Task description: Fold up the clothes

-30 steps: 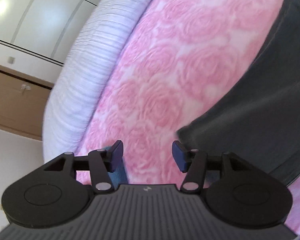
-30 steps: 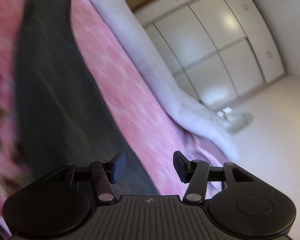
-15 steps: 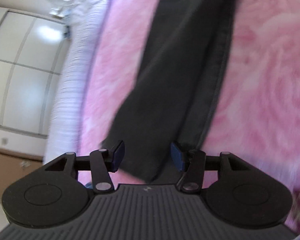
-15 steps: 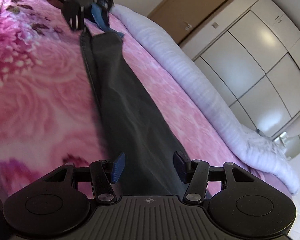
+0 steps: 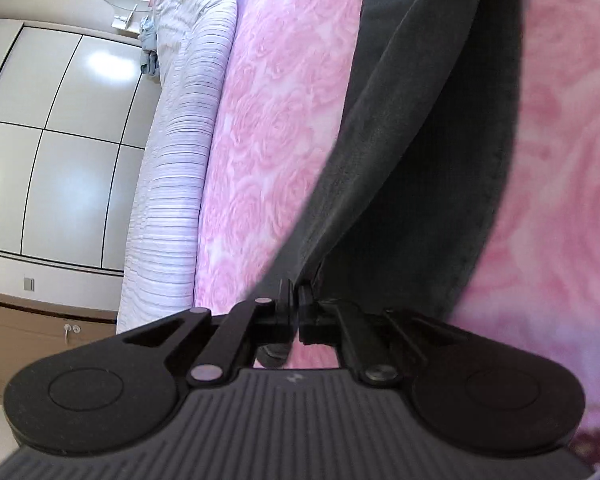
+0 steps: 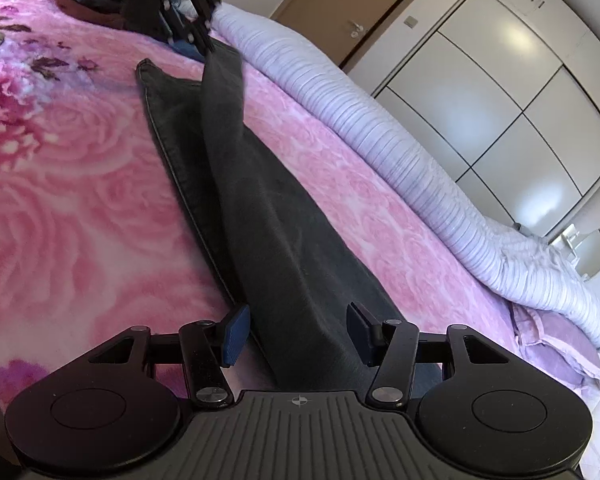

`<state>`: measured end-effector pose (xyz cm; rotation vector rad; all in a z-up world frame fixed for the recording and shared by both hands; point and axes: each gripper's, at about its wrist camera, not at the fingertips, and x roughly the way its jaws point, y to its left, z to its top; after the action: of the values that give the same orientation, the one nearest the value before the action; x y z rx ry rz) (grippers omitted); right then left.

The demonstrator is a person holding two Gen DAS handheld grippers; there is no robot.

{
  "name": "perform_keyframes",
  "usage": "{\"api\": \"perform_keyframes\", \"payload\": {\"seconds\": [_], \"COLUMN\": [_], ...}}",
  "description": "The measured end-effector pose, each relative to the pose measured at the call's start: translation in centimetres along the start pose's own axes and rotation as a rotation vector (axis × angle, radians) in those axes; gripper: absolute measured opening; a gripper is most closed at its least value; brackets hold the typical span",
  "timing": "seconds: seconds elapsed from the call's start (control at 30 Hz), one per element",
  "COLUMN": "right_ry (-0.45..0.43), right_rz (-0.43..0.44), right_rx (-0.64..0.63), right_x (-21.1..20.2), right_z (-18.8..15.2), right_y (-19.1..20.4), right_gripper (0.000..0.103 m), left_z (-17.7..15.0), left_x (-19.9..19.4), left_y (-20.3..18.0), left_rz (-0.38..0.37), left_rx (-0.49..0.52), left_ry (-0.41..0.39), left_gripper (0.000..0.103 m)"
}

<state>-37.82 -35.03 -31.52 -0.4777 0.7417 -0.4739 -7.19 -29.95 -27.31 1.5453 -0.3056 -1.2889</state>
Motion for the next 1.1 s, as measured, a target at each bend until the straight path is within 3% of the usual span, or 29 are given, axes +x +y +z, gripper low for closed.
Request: {"api": "perform_keyframes", "payload": {"seconds": [0.13, 0.23, 0.4, 0.43, 0.57, 0.63, 0.73, 0.87, 0.9, 0.93, 1.0, 1.1], "right_ry": [0.002, -0.015, -0.062, -0.067, 0.002, 0.043, 0.085, 0.054, 0.038, 0.026, 0.013, 0.044], "right_rz": [0.014, 0.028, 0.043, 0.027, -0.071, -0.099, -0.065, 0.050, 0.067, 0.075, 0.068, 0.031], "right_rx": [-0.018, -0.041, -0.038, -0.037, -0.039, -0.016, 0.039, 0.108, 0.118, 0.118, 0.119, 0.078], "right_x": [0.3, -0.4, -0.2, 0.0, 1.7, 1.7, 0.1, -3.1, -3.8, -4.1, -3.8, -1.6], "right_z": [-0.1, 0.2, 1.3, 1.5, 1.1, 0.4, -0.8, -1.4, -1.4, -1.3, -1.1, -1.6], "right_y": [0.4, 1.6, 2.7, 3.1, 3.6, 3.1, 2.1, 0.2, -0.4, -1.2, -3.6, -8.2], "right_gripper": [0.053, 0.053, 0.053, 0.053, 0.053, 0.053, 0.053, 0.053, 0.053, 0.053, 0.053, 0.053], "left_z": [-1.0, -1.7, -2.3, -2.0, -1.5, -2.1, -3.6, -4.1, -3.8, -3.5, -2.4, -0.1], "left_x": [-0.7, -0.5, -2.3, -2.6, -2.4, -1.5, -1.7, -0.8, -0.1, 0.6, 2.1, 5.8], "left_y": [-2.3, -3.0, 3.3, 4.2, 2.7, 1.3, -0.6, 1.2, 2.2, 3.1, 4.5, 6.5], "left_rz": [-0.064, -0.101, -0.073, -0.057, 0.000, -0.047, -0.109, -0.101, -0.104, -0.106, -0.127, -0.192], "left_rx": [0.043, -0.038, -0.381, -0.400, -0.170, -0.138, -0.154, -0.252, -0.278, -0.305, -0.341, -0.383], "left_ry": [0.037, 0.056, -0.011, -0.016, 0.085, 0.126, 0.165, 0.141, 0.125, 0.110, 0.080, 0.039], "left_gripper": [0.003, 0.002, 0.002, 0.002, 0.000, 0.000, 0.003, 0.008, 0.012, 0.024, 0.038, 0.038]}}
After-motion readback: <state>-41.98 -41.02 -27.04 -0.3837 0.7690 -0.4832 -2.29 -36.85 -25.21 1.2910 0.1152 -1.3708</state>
